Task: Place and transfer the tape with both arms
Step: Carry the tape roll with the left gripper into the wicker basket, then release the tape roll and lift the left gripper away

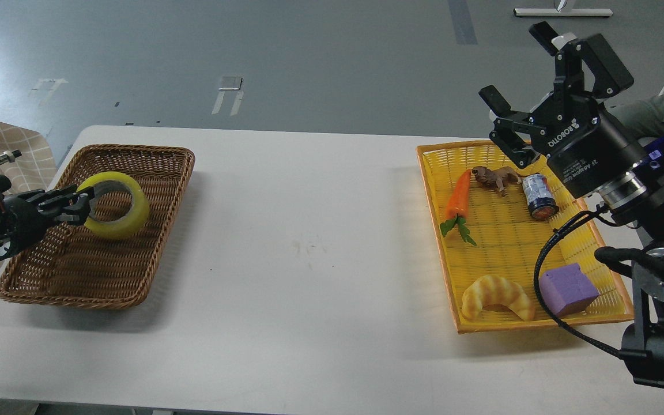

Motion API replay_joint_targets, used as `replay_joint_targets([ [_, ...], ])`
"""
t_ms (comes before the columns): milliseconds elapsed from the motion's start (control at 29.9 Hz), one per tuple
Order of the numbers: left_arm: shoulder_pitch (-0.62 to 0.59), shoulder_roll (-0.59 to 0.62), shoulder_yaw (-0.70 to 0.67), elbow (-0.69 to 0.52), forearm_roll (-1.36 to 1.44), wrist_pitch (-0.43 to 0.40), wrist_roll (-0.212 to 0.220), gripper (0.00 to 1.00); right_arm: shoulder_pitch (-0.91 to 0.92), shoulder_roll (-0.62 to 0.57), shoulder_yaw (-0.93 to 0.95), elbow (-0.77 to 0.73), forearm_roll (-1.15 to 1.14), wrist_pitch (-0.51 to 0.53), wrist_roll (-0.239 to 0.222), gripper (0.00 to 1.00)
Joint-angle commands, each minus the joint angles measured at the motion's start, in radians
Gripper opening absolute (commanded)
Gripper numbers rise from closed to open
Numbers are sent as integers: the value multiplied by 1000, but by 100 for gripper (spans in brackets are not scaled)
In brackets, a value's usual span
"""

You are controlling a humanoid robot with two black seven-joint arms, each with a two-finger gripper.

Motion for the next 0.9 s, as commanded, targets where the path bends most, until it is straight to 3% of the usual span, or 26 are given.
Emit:
replay_joint_targets([
  [0,4,0,25,3,-5,5,-9,60,-2,2,-1,-1,0,0,0,100],
  [268,4,2,29,1,-47,8,-12,78,-1,0,-1,-1,-1,0,0,100],
  [334,-7,2,27,1,-97,8,-40,82,1,0,0,-1,-1,0,0,100],
  [435,-33,3,21,-3,-200,8,-118,89,-1,0,-1,-1,-1,0,0,100],
  [502,-63,0,22,-8,-244,6,-135,91,-1,0,-1,1,-1,0,0,100],
  [635,-161,-56,16,-23,-402,-5,-142,97,-5,-2,-1,-1,-1,0,0,100],
  [869,-328,-221,12,-48,-805,-71,-135,98,-4,-3,-3,-8,-20,0,0,100],
])
